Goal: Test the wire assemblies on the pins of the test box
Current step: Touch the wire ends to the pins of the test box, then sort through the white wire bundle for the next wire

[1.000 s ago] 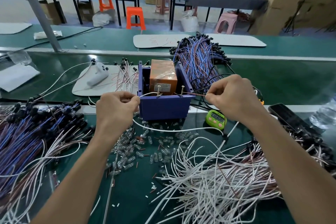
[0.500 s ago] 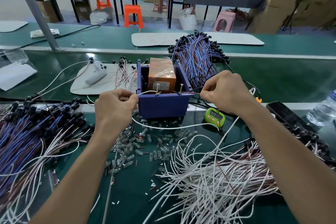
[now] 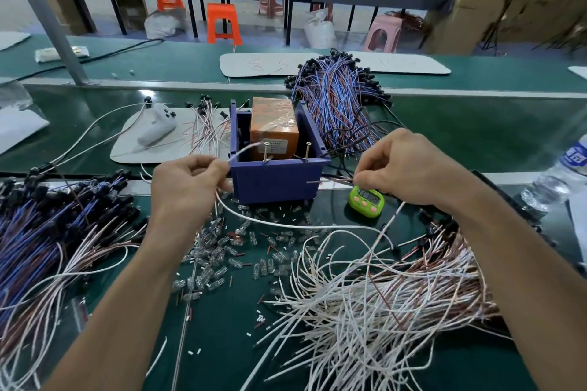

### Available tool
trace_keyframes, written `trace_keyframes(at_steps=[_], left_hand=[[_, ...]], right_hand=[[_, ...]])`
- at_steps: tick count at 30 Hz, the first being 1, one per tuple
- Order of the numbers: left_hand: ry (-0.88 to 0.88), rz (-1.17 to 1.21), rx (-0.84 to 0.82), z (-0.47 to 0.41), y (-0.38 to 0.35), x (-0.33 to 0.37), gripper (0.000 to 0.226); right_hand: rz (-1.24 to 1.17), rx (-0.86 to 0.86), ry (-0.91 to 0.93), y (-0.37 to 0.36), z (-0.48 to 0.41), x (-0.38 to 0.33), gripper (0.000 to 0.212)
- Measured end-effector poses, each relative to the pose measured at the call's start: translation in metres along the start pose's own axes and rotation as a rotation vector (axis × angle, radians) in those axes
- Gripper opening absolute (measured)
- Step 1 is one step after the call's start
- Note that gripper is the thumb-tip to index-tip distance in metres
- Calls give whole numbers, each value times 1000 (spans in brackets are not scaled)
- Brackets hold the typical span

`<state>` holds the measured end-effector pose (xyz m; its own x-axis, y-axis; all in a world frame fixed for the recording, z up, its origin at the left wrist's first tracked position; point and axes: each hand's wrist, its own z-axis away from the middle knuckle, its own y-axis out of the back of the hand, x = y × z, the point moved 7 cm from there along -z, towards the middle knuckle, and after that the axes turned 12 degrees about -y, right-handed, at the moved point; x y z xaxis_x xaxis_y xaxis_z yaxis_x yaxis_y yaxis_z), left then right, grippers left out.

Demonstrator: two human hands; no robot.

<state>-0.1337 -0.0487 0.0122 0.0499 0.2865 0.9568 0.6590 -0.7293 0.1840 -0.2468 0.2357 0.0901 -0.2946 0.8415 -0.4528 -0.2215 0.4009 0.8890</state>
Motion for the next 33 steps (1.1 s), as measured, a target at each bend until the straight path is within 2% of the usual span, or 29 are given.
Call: trace_keyframes(at_steps=[3,5,8,12,14,15,16,18,19,20,22,23,25,27,30,33], left_hand=[[106,181,8,8,-1,0,9],[166,335,19,15,-2,0,10],[223,548,88,24,3,0,10],[262,590,261,30,22,-18,11],[260,470,322,29,38,-30,12],[226,333,345,29,49,-34,12],[167,106,352,30,61,-37,12],[26,-543,330,35,79,-31,9],[-44,-780,322,40,81,-23,6],[-127,-870,303,45,77,-14,5],[-323,-728,143,54,55,5,7],[-385,-591,-9,59,36,12,11],[-435,-427,-351,74,-5,24,20],[-428,-427,-569,83,-30,24,14],[-297,-372,-742,81,-40,5,23],[-255,-307,-751,75,-38,2,22]], right_hand=[[-63,-163,6,-13,9,0,19],[-229,-332,-9,-36,20,-3,16],[-436,-479,-44,-79,34,-8,15],[-625,-616,-122,-129,49,-16,16],[-613,-588,-108,-136,49,-20,16],[-584,-550,-96,-136,48,-21,18],[-535,-496,-82,-133,45,-23,19],[-394,-367,-51,-125,39,-29,18],[-328,-304,-34,-121,36,-32,17],[-273,-247,-11,-117,35,-37,17],[-204,-164,42,-113,36,-50,16],[-183,-136,66,-111,37,-55,15],[-163,-80,111,-106,40,-65,10],[-170,-9,130,-94,41,-68,4],[-186,-14,114,-74,42,-53,10],[-222,-133,96,-56,45,-23,10]])
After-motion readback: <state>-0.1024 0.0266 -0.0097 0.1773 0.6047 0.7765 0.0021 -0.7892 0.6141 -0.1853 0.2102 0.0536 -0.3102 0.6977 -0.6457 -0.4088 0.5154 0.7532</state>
